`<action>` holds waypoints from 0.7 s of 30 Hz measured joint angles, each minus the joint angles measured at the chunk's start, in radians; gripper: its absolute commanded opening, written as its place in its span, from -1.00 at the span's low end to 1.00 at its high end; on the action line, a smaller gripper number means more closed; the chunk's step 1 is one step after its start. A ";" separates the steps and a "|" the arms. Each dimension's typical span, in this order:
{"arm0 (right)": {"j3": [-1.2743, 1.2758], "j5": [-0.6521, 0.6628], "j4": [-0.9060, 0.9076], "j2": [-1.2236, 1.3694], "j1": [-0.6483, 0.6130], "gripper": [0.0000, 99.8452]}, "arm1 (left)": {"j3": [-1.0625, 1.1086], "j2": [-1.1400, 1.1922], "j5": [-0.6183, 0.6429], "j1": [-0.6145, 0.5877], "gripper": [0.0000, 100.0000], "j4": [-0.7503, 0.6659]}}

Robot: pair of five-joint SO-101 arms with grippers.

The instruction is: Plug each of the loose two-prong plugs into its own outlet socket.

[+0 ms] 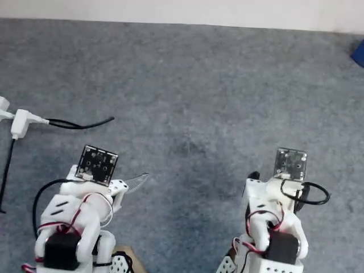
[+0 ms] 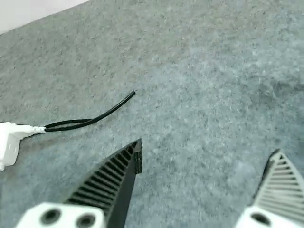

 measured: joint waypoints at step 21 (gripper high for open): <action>0.253 -0.012 -0.275 0.002 0.044 -0.16 | 0.414 -0.015 0.002 0.121 -0.21 -0.325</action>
